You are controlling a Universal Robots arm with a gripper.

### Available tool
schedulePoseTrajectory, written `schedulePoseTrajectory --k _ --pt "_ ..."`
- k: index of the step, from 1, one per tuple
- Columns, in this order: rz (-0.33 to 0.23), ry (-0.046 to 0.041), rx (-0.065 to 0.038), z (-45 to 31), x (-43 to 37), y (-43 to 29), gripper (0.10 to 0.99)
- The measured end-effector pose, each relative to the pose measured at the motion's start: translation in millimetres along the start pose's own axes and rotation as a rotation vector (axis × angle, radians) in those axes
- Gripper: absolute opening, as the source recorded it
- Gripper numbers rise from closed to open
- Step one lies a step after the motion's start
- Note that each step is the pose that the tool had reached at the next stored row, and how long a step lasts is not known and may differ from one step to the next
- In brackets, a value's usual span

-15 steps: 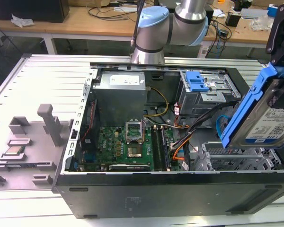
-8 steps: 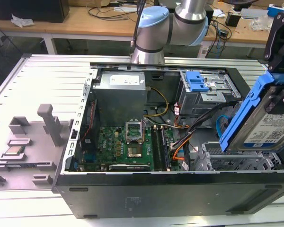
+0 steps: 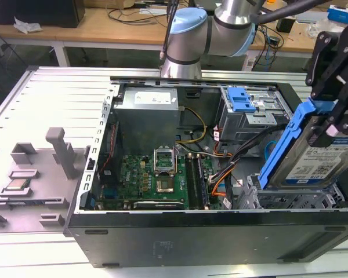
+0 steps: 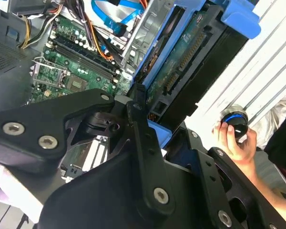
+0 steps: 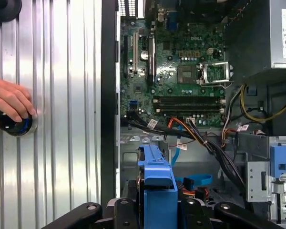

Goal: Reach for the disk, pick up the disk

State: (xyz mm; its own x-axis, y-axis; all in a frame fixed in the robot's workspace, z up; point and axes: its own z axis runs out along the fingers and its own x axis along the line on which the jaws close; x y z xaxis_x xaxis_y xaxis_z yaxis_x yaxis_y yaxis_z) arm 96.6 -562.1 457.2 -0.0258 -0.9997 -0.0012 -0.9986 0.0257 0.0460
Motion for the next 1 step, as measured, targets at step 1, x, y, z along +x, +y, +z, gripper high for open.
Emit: schedulePoseTrajectory --k 1 --pt "0.000 0.0000 0.000 1.7 -1.8 0.0 0.369"
